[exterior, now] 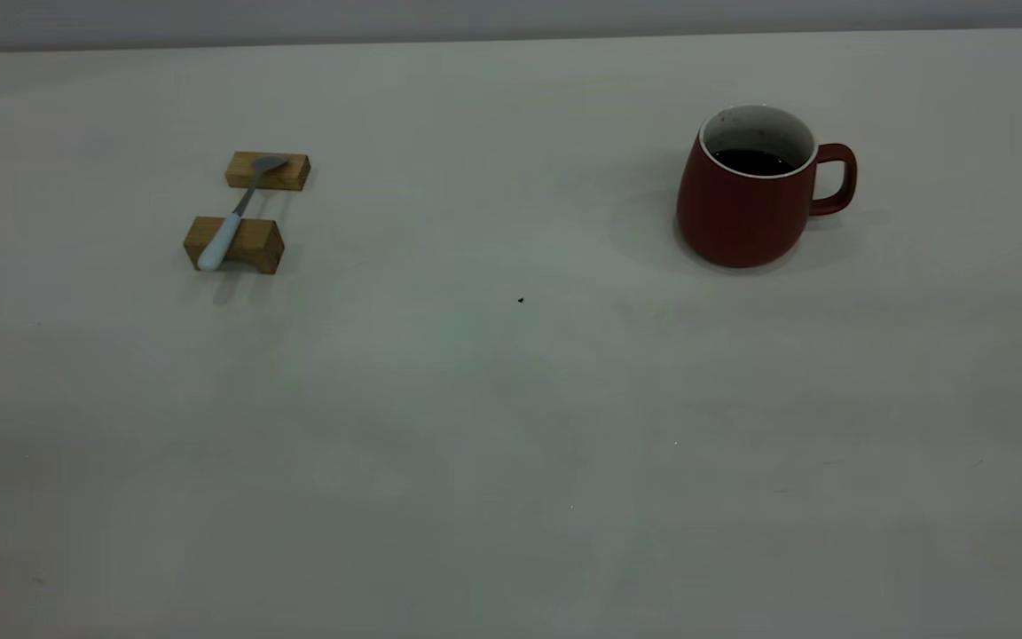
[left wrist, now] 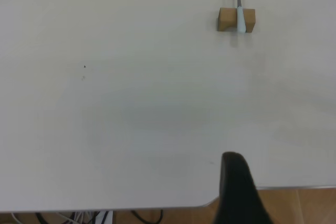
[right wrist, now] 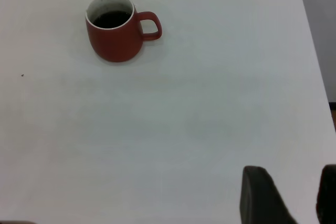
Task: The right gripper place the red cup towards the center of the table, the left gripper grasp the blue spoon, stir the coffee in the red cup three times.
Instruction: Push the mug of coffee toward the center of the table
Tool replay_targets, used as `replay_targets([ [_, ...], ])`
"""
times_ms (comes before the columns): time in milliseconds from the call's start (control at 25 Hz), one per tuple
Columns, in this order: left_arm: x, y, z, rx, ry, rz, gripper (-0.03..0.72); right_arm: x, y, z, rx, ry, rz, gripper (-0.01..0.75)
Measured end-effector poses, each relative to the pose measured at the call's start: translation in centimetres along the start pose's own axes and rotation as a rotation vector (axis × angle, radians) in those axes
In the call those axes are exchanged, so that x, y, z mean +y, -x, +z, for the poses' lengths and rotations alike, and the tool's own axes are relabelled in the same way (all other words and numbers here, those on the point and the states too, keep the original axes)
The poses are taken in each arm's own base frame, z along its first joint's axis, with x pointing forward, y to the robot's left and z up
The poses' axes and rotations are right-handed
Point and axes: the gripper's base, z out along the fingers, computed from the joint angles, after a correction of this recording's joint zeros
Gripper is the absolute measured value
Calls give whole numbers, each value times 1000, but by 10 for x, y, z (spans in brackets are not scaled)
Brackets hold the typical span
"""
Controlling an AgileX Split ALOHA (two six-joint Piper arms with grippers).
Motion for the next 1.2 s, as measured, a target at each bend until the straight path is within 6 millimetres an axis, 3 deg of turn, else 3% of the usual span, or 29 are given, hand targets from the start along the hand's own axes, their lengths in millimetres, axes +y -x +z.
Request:
replay_targets([
  [600,0,0,0,0,0,0,515,0,0,0,-1,1,1,299],
  [720,0,0,0,0,0,0,515,1,7,-2,-32,9,5,314],
  [840,0,0,0,0,0,0,515,0,33,0,-63,7,8,392],
  [920,0,0,0,0,0,0,515,-1,54,10,-34,3,8,491],
  [1080,0,0,0,0,0,0,515,-6,91,49,128,-19,-20,688],
  [1200,0,0,0,0,0,0,515,-9,110,89,245,-18,-76,723],
])
